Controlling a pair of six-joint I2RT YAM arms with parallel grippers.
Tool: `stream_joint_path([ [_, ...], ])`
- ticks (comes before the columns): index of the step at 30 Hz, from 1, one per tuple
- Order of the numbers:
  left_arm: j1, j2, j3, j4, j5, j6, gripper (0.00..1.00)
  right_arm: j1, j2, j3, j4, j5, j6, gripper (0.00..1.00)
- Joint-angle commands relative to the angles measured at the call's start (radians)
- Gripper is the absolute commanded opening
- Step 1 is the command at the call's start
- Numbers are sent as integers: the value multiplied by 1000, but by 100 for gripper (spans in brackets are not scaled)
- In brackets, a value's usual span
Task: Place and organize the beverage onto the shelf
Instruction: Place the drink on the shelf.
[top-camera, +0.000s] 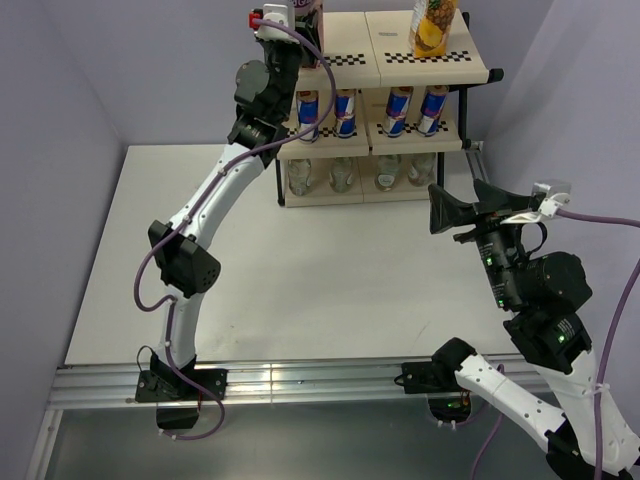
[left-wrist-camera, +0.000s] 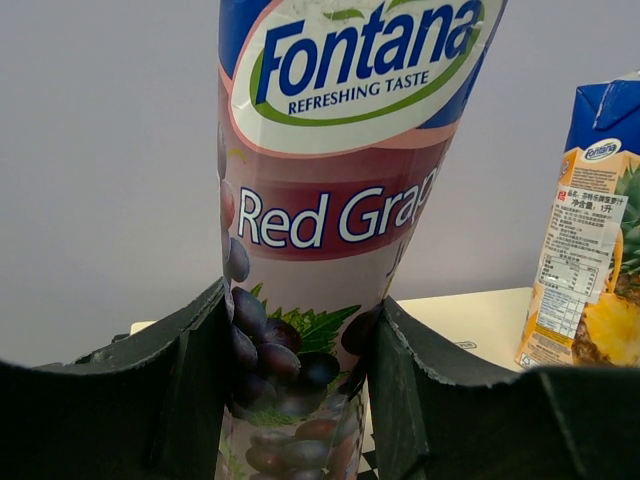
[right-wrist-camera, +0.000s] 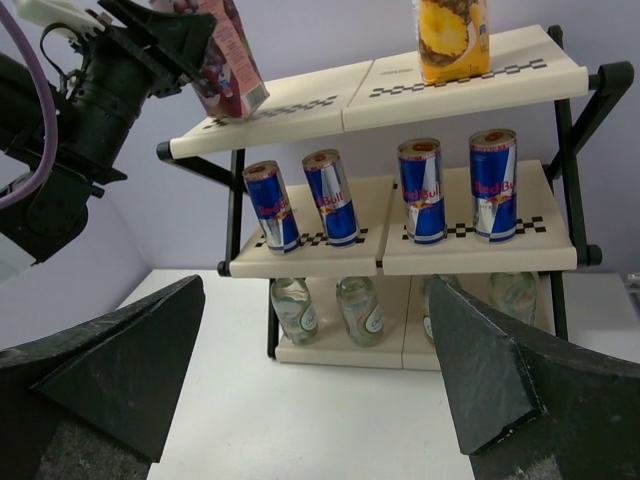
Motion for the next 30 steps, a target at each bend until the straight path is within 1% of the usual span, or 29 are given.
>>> stream_joint_path([
  [1,8,-27,87,201,-61,-5,2,-3,-3,-7,28,-2,2,100],
  [7,5,-1,66,152,-118,-10,5,-5,-3,-21,33,-10,5,100],
  [10,-4,16,64,129,-115,19,7,-3,-6,-23,36,-8,4,100],
  [16,-7,46,84,20,-66,15,11,-3,-17,-29,37,-10,4,100],
  [19,-6,59,90,-27,-68,10,14,-3,-22,-35,36,-8,8,100],
  [26,2,80,92,-128,-74,-25,16,-3,-31,-43,33,-16,11,100],
  [27,3,76,75,-135,-74,-63,17,-2,-34,-44,36,-17,11,100],
  [30,5,72,52,-154,-64,-74,21,-3,-43,-53,33,-16,15,100],
])
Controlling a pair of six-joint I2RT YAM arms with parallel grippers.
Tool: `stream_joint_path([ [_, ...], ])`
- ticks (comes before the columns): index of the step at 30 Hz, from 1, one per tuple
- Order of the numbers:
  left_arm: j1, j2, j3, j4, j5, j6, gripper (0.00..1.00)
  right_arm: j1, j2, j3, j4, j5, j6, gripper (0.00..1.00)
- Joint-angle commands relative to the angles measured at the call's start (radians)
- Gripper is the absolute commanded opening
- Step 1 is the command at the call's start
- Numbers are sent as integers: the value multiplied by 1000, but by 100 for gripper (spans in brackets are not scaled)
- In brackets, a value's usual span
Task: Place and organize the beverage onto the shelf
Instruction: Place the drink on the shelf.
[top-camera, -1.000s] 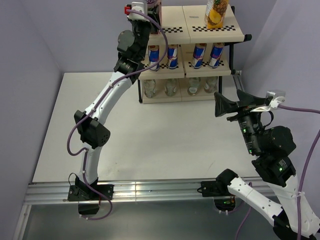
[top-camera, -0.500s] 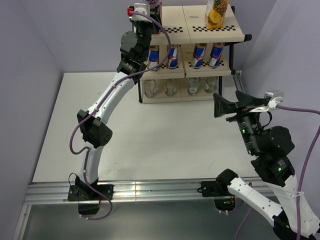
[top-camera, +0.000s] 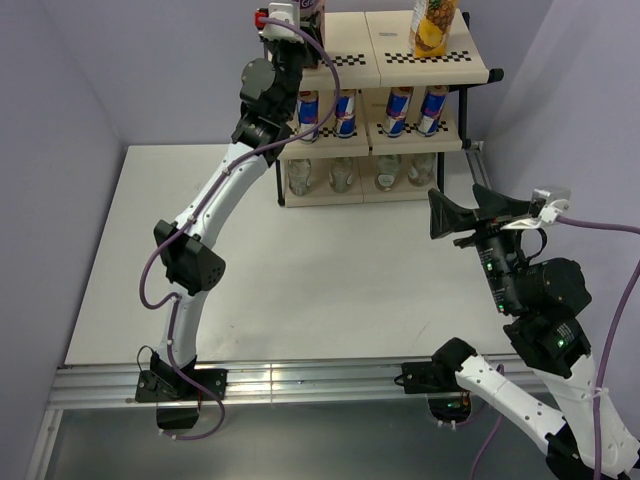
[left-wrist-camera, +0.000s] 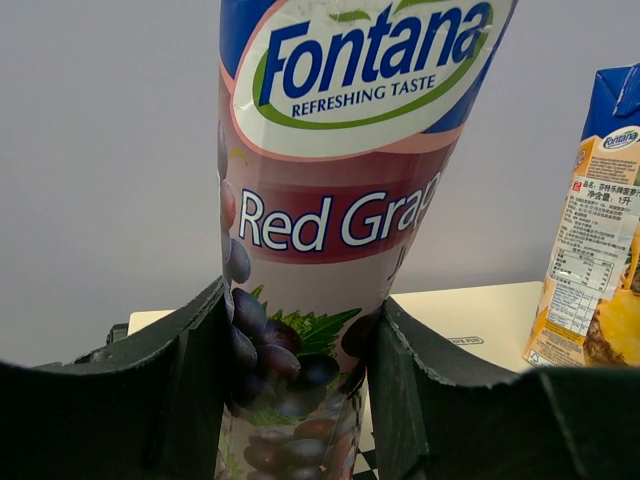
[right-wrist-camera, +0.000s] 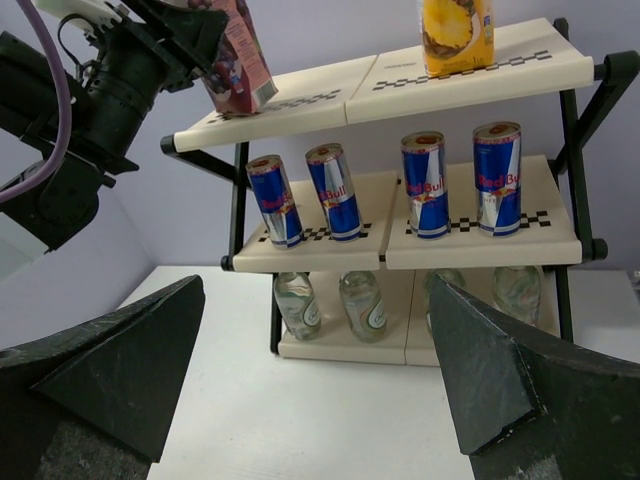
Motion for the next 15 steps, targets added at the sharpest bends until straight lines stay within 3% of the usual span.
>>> stream_joint_path([
  [1,13,27,-11,-125,-24,-84,22,-3,-18,-18,27,-4,7,100],
  [15,14,45,-47,-222,-54,-104,20,-3,-59,-54,37,-11,17,100],
])
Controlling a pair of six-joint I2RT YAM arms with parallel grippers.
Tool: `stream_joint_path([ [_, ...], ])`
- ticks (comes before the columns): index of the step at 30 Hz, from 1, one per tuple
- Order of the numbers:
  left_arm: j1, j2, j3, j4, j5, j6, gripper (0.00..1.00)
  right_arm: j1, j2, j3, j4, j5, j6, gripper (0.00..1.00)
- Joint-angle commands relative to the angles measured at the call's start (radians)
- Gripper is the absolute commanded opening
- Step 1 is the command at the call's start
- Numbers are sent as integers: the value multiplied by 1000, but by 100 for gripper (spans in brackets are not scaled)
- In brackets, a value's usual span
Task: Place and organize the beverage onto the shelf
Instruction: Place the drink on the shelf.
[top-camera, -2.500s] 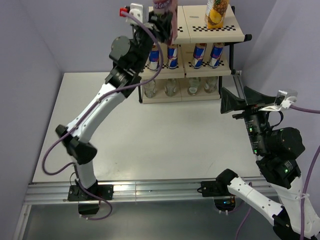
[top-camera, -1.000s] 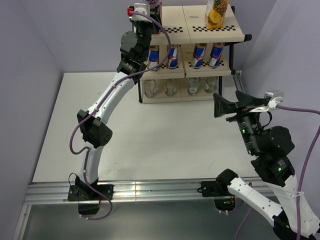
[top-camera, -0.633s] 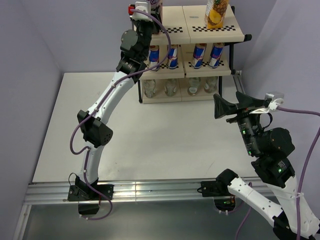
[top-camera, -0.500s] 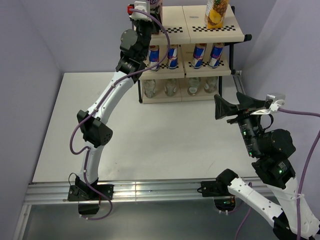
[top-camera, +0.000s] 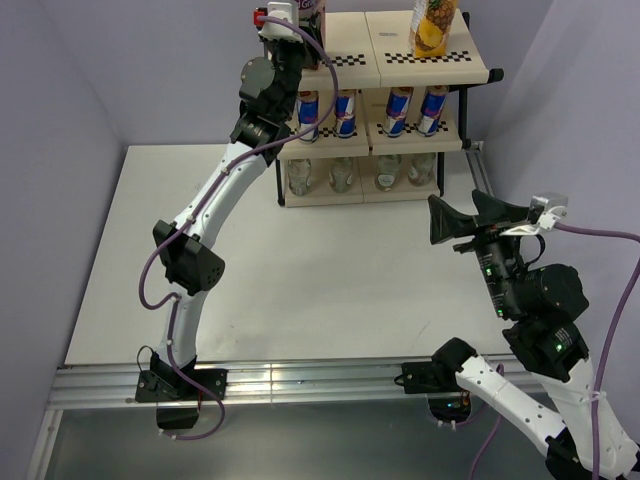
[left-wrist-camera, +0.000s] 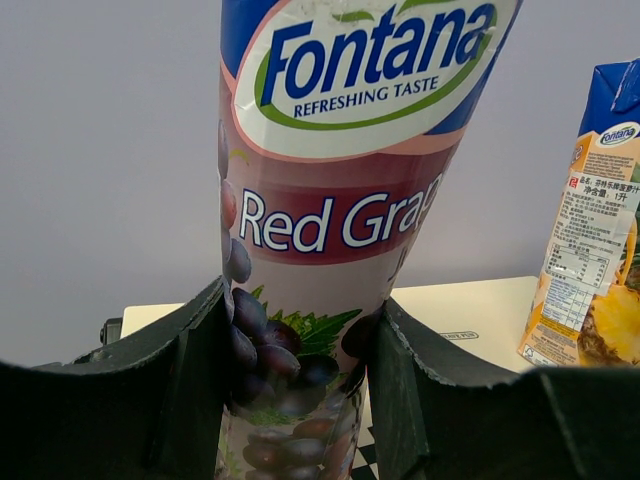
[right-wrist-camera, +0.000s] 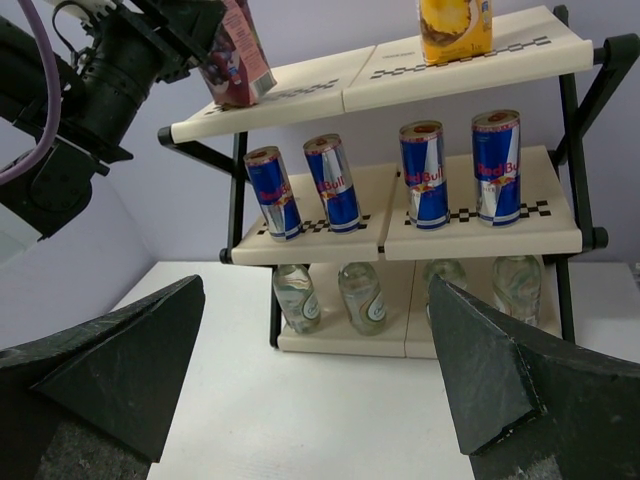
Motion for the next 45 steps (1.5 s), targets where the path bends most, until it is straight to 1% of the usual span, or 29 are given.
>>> stream_joint_path([
  [1,11,48,-49,-191,-67,-77,24,-3,-22,-9,34,-8,7,100],
  [4,9,62,-49,-201,-67,-71,33,-3,-34,-18,37,-8,3,100],
  [6,11,71,-49,-208,-68,-71,34,-3,-37,-20,36,-8,1,100],
  [9,9,70,-63,-208,-67,-71,41,-3,-40,-15,33,-6,-2,100],
  [10,9,70,-64,-208,-68,-70,46,-3,-42,-15,34,-8,-2,100],
  [13,11,77,-52,-209,-68,-63,56,-3,-45,-18,36,-11,0,100],
  [16,11,80,-47,-208,-70,-59,64,-3,-43,-18,36,-14,0,100],
  [17,12,82,-50,-205,-65,-57,65,-3,-43,-18,39,-14,0,100],
  [19,12,85,-49,-203,-67,-60,67,-3,-43,-18,40,-16,0,100],
  [20,12,86,-52,-201,-60,-63,66,-3,-43,-18,39,-16,0,100],
  [21,14,90,-51,-203,-57,-66,62,-3,-42,-18,40,-17,-2,100],
  [22,15,91,-50,-203,-56,-71,55,-3,-43,-20,39,-16,-2,100],
  [23,17,93,-52,-204,-45,-82,52,-3,-43,-18,40,-14,0,100],
  [24,18,96,-52,-206,-44,-88,52,-3,-45,-20,39,-14,-3,100],
  [26,20,94,-64,-201,-48,-97,55,-3,-45,-15,36,-16,-5,100],
  [27,20,85,-84,-197,-51,-102,61,-3,-46,-15,36,-16,-6,100],
  [28,20,82,-93,-189,-50,-106,71,-3,-48,-14,36,-17,-6,100],
  [29,21,79,-104,-188,-45,-111,73,-3,-49,-14,39,-17,-8,100],
  [31,21,82,-103,-192,-47,-114,75,-2,-49,-14,36,-19,-8,100],
  [36,26,97,-95,-197,-39,-119,72,-3,-54,-17,43,-23,-6,100],
  [37,27,97,-95,-198,-33,-122,65,-3,-54,-17,43,-22,-8,100],
  [38,29,96,-103,-197,-33,-125,62,-3,-54,-15,43,-20,-10,100],
  [39,29,94,-107,-195,-33,-126,61,-3,-54,-15,42,-19,-10,100],
  [41,29,85,-126,-189,-36,-131,64,-2,-54,-11,40,-22,-11,100],
  [42,27,83,-129,-188,-36,-132,68,-3,-54,-11,42,-23,-11,100],
  [45,29,77,-138,-188,-39,-134,72,-3,-54,-12,42,-28,-10,100],
])
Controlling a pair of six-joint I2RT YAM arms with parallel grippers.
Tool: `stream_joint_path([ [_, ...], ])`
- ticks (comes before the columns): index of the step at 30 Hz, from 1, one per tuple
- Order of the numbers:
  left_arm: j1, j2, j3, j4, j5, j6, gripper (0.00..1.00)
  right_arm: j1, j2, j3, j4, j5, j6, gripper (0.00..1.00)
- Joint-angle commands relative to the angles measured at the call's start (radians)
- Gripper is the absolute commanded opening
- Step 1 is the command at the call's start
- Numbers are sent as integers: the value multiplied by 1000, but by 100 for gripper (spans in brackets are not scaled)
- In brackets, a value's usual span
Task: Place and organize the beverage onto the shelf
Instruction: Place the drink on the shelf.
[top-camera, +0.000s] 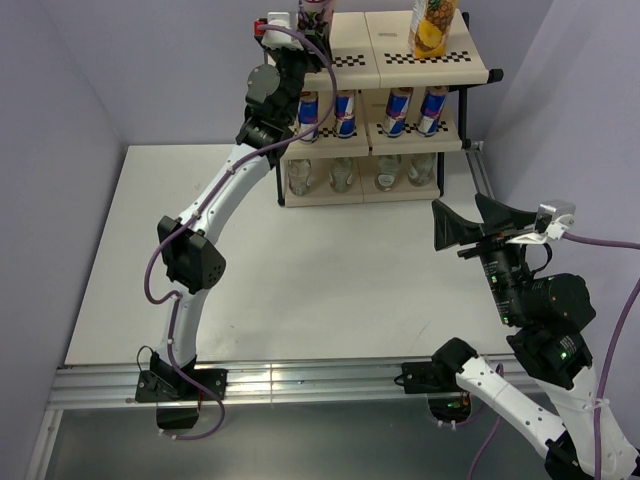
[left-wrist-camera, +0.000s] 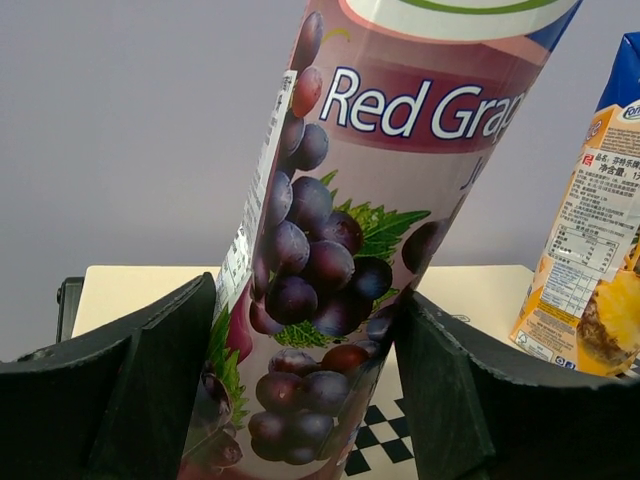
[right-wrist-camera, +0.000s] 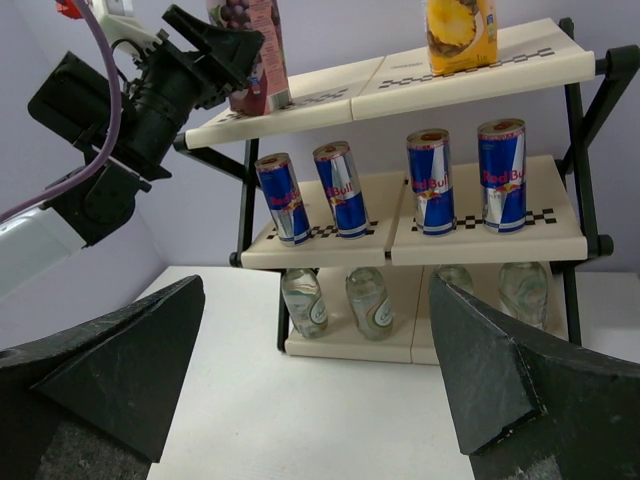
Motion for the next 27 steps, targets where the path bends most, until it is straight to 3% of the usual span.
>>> stream_joint_path([
  [1,18,56,-67,-242,-43,-31,76,-3,-8,1,40,-7,-10,100],
  [15,19,59,-87,-245,-43,-34,86,-3,-16,-3,43,-15,-11,100],
  [18,19,61,-91,-245,-32,-29,72,-3,-14,-5,45,-16,-11,100],
  [20,21,59,-94,-244,-38,-31,75,-3,-17,-5,47,-16,-11,100],
  [22,19,56,-106,-236,-40,-31,86,-3,-16,-5,47,-18,-11,100],
  [27,21,52,-113,-235,-38,-26,90,-2,-16,-8,51,-21,-13,100],
])
